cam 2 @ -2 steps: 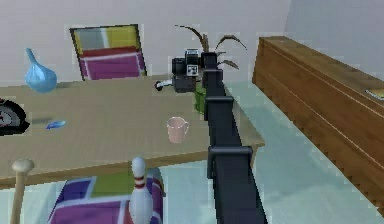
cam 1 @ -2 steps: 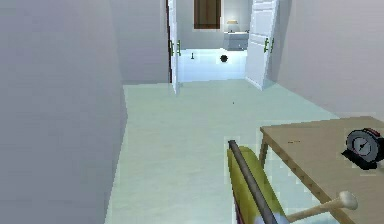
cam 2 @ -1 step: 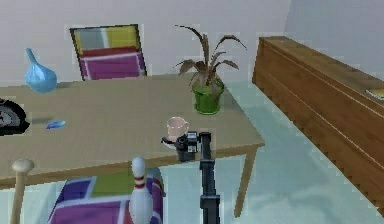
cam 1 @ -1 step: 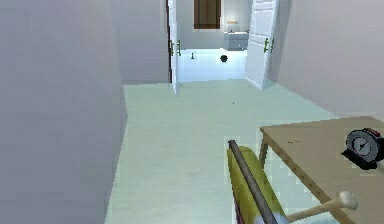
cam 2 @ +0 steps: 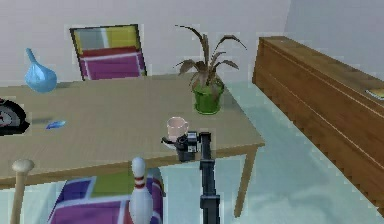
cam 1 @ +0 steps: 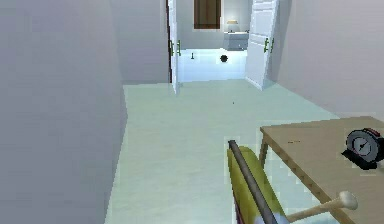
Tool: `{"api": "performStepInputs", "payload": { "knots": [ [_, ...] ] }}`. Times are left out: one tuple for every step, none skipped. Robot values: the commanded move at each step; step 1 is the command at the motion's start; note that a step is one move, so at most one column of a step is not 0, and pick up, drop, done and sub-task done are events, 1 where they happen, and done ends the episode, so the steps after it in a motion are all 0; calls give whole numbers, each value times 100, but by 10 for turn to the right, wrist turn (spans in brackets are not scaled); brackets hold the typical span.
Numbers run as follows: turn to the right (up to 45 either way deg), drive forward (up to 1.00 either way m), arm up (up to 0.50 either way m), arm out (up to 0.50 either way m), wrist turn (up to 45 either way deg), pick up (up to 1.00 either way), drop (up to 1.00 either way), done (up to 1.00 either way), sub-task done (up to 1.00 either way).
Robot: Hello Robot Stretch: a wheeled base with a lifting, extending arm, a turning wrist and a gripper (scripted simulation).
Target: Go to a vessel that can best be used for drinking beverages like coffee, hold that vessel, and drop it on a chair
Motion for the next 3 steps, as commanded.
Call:
{"api": "performStepInputs", "payload": {
  "knots": [
    [0,0,10,0,0,0,0,0,0],
    [0,0,26,0,0,0,0,0,0],
    [0,0,0,0,-450,0,0,0,0]
  ]
}}
